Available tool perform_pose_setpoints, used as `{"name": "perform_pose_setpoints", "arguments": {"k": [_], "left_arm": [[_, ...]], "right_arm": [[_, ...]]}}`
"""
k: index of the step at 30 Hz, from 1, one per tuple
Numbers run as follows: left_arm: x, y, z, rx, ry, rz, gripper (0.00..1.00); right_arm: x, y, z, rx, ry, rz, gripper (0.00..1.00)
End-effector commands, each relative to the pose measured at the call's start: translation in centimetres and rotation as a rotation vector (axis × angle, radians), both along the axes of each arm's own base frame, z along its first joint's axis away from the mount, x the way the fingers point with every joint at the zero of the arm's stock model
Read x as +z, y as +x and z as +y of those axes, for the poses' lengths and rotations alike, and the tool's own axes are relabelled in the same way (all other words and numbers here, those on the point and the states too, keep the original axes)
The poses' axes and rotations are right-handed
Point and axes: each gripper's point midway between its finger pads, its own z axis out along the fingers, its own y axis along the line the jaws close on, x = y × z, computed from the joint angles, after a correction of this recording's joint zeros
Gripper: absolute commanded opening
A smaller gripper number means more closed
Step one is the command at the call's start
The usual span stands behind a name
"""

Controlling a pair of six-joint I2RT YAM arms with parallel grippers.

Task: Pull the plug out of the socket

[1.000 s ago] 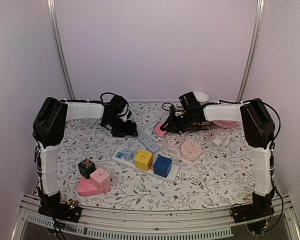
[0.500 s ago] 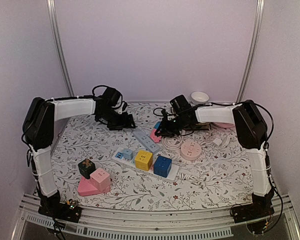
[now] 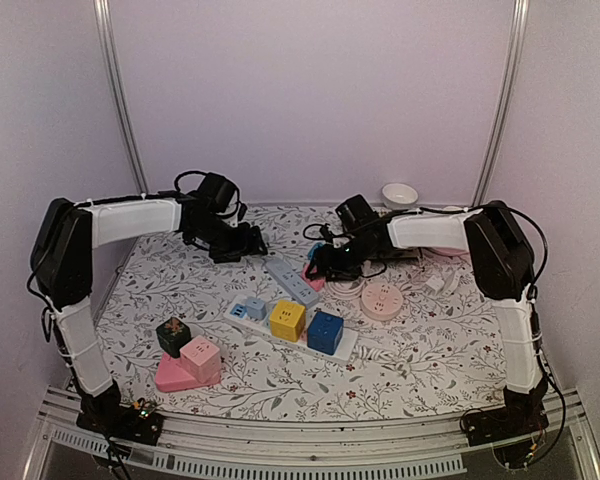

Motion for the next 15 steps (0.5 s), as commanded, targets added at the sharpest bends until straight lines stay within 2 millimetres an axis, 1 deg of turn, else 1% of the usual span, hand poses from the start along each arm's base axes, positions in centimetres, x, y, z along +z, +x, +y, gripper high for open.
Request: {"name": "perform_pose_setpoints", "arguments": {"k": [1,3,6,11,15], "left_arm": [[1.5,-1.0,-0.8,0.044,-0.004,-0.035,0.78],[1.4,-1.8,-1.0,0.062,-0.001,-0.032,0.78],[1.4,-3.1,-1.5,0.080,0.005,-0.030,0.78],[1.9,-6.0,-2.4,0.092,0.005,-0.023,0.78],[2.0,-8.2,-2.9,0.065,0.008,-0.024,0.79]], "right_arm": [[4.5,0.0,-1.8,0.016,-0.059,-0.150,0.72],[5.9,-0.4,-2.6,0.025,-0.067,-0.189,0.77],[7.0,-1.5,-3.7,0.055,-0.082,-0.230,0.85],[7.7,-4.2,-5.4,0.113,-0.091,-0.259,0.89],[8.7,-7.0,-6.1,0.149,-0.097,-0.298,0.90]]}}
